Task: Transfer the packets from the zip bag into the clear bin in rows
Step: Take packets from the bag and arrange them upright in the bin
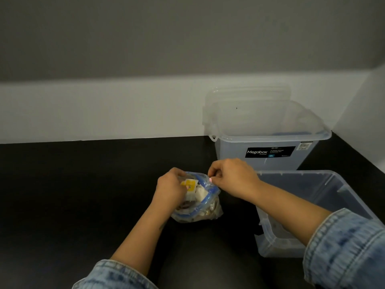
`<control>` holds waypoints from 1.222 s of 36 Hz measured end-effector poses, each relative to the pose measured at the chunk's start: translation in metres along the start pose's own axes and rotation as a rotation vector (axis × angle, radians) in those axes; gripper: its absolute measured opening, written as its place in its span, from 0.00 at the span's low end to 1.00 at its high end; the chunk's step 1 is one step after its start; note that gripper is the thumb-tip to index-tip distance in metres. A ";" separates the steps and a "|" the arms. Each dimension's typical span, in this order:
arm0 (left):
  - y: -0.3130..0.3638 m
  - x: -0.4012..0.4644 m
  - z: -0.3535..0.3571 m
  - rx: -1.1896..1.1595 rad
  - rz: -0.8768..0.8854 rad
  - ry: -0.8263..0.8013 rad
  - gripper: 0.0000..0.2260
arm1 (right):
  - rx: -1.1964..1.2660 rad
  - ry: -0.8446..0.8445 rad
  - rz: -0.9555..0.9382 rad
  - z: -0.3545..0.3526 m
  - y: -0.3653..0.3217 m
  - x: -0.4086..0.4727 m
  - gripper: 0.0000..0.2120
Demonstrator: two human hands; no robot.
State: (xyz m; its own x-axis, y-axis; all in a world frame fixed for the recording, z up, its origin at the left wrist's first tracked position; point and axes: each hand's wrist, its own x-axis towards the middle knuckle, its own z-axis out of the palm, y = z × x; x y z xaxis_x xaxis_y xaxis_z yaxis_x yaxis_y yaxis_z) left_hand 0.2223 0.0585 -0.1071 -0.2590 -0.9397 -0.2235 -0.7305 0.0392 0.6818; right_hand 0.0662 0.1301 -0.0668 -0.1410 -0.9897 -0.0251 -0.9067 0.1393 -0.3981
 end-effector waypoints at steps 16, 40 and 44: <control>0.027 -0.015 -0.013 -0.334 0.257 -0.087 0.18 | 0.244 0.034 0.030 -0.020 0.008 0.008 0.12; 0.095 -0.028 0.035 -0.540 0.352 -0.147 0.15 | -0.066 -0.235 0.121 -0.050 0.118 -0.073 0.02; 0.094 -0.030 0.041 -0.525 0.354 -0.148 0.15 | -0.118 -0.279 0.079 -0.024 0.122 -0.069 0.03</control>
State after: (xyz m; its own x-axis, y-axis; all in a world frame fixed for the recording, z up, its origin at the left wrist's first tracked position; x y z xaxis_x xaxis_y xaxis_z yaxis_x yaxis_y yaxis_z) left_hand 0.1352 0.1046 -0.0648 -0.5389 -0.8423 0.0089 -0.1887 0.1310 0.9733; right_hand -0.0439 0.2163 -0.0918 -0.1134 -0.9443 -0.3091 -0.9394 0.2032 -0.2763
